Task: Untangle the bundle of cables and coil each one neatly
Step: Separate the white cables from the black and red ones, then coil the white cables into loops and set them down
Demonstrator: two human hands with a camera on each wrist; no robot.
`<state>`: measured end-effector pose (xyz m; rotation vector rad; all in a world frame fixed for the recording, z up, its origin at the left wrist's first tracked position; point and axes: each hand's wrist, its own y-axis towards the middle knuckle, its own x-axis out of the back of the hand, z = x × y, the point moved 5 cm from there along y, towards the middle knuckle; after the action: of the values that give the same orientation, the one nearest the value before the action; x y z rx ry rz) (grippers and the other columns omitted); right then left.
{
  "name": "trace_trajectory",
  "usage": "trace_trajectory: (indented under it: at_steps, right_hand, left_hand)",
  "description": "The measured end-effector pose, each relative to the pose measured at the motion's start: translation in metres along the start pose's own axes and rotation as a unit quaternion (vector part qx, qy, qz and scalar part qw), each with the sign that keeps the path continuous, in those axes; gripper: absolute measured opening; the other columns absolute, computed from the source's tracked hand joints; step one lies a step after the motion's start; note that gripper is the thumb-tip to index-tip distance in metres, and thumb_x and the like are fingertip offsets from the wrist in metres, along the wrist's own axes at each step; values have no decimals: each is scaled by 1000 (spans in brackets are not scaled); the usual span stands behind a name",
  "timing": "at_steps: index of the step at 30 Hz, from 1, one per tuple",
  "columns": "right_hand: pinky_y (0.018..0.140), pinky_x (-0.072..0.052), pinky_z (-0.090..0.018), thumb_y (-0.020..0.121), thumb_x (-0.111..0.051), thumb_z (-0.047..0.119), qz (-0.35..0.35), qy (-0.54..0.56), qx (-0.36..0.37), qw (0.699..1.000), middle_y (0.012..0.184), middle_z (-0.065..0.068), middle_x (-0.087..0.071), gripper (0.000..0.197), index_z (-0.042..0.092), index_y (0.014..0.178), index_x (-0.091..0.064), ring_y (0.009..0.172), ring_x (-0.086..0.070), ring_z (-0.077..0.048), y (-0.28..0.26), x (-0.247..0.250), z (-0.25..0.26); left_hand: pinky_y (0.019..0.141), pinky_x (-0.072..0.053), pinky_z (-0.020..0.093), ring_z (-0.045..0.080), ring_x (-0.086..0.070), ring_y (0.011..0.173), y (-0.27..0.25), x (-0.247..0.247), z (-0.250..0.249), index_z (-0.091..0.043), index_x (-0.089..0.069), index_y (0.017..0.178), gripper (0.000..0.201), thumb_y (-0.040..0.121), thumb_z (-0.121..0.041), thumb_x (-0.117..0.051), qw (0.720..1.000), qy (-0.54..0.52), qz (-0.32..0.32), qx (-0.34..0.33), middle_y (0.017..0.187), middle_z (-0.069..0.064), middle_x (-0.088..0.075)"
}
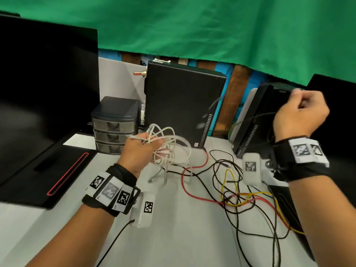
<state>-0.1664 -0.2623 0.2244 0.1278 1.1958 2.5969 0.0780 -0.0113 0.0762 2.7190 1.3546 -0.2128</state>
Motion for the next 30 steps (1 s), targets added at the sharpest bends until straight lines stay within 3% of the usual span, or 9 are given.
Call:
trace_trajectory:
  at_steps: [3, 7, 10, 14, 16, 18, 21, 25, 30]
  right_hand:
    - [66, -47, -29, 90, -57, 36, -13, 31, -51, 998, 74, -6, -59, 21, 21, 75, -58, 57, -49, -2, 14, -2, -14]
    - [70, -55, -37, 87, -66, 38, 210, -85, -64, 972, 71, -13, -70, 26, 20, 67, -66, 68, -67, -27, -1, -23, -47]
    - [70, -54, -34, 90, -68, 34, 268, -168, -91, 944, 75, -8, -71, 23, 16, 77, -72, 74, -67, -26, -23, -16, -75]
    - [65, -57, -34, 92, -68, 36, 398, -268, -204, 854, 81, -4, -70, 18, 17, 91, -69, 64, -67, -19, -57, -12, -99]
    - [74, -59, -36, 90, -67, 43, 453, -378, -154, 793, 88, -3, -70, 19, 30, 102, -62, 74, -70, -22, -66, -13, -91]
    - [86, -58, -40, 88, -66, 50, 460, -411, -74, 784, 104, -2, -71, 33, 33, 116, -64, 93, -68, -26, -67, -17, -71]
    - [95, -54, -40, 85, -74, 42, 521, -178, -53, 833, 114, 5, -69, 47, 32, 128, -60, 104, -64, -14, -78, -34, -28]
    - [105, -41, -28, 81, -80, 14, 655, 53, -58, 752, 140, 9, -50, 87, 33, 151, -32, 130, -47, -5, -115, -58, 37]
    - [87, -58, -28, 92, -63, 0, 628, 153, -43, 762, 117, 2, -71, 41, 23, 125, -63, 108, -67, -7, -125, -76, 63]
  left_hand:
    - [58, -57, 23, 19, -71, 72, 0, 3, 2, -6, -69, 81, 11, 91, -2, -65, 1000, 0, -4, 17, 85, 10, -76]
    - [54, -56, 21, 17, -72, 67, 1, 10, -7, -3, -67, 88, 6, 92, -2, -64, 999, -40, -12, 23, 84, 14, -74]
    - [54, -55, 20, 17, -70, 66, -2, 7, -15, -2, -67, 101, 9, 95, -7, -61, 998, -64, 13, 19, 87, 16, -72]
    - [53, -52, 22, 17, -67, 64, -10, -5, -22, -9, -69, 93, 9, 96, -8, -61, 997, -55, 58, -6, 84, 16, -71]
    - [52, -49, 24, 16, -64, 59, -14, -11, -28, -8, -69, 95, 14, 94, -2, -57, 995, -65, 79, -23, 79, 11, -69]
    - [50, -43, 23, 14, -55, 53, -17, -15, -35, -8, -68, 97, 17, 86, -2, -56, 989, -89, 111, -35, 77, 8, -66]
    - [47, -26, 27, 11, -37, 45, -21, -24, -48, -2, -62, 94, 34, 64, -18, -57, 975, -135, 168, -47, 73, 4, -61]
    - [44, -14, 24, 6, -28, 39, -16, -42, -72, -8, -54, 74, 21, 80, -27, -61, 974, -92, 199, -50, 64, -2, -48]
    - [41, -16, 17, 4, -31, 38, -6, -41, -102, -16, -50, 62, 34, 90, -27, -68, 974, 36, 205, -90, 53, -6, -46]
